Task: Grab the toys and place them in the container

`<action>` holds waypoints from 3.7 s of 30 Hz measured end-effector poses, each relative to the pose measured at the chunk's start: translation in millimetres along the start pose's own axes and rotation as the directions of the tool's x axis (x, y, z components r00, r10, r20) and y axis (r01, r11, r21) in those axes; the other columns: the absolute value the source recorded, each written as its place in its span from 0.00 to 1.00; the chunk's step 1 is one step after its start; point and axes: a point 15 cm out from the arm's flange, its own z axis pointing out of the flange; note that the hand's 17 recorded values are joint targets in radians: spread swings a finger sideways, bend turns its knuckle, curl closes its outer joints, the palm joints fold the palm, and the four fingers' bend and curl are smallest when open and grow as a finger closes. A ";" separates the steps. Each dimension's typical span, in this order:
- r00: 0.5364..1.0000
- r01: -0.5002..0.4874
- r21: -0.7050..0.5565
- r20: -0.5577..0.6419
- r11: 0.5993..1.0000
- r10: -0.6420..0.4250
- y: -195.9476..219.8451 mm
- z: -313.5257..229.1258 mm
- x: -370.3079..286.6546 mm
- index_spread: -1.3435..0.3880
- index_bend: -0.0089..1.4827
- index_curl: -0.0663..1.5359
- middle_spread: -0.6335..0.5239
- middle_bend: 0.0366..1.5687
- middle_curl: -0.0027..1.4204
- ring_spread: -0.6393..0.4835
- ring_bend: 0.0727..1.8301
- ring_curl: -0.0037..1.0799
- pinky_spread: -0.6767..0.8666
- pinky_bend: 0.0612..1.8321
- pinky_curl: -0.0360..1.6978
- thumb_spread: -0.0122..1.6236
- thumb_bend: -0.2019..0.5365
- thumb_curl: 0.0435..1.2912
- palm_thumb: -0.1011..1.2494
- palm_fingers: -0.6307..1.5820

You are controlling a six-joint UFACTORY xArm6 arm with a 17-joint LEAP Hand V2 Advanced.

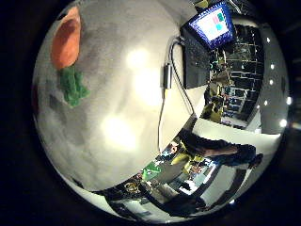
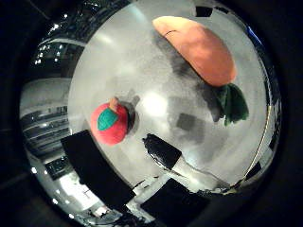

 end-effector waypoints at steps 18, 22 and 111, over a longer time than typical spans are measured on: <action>1.000 0.000 0.007 -0.025 1.000 0.001 -3.6 16.0 11.7 0.66 0.40 0.35 0.71 0.10 0.18 0.78 0.09 0.16 0.76 0.11 0.13 0.64 0.25 0.21 0.49 0.51; 0.999 0.021 -0.003 -0.044 1.000 -0.021 -1.2 14.6 9.7 0.62 0.51 0.37 0.66 0.09 0.18 0.76 0.07 0.14 0.75 0.07 0.12 0.63 0.35 0.25 0.63 0.55; 0.762 0.632 0.117 0.089 0.766 -0.642 258.5 -226.8 -240.2 0.55 0.12 0.20 0.55 0.21 0.25 0.70 0.23 0.23 0.70 0.25 0.16 0.62 0.25 0.24 0.59 0.37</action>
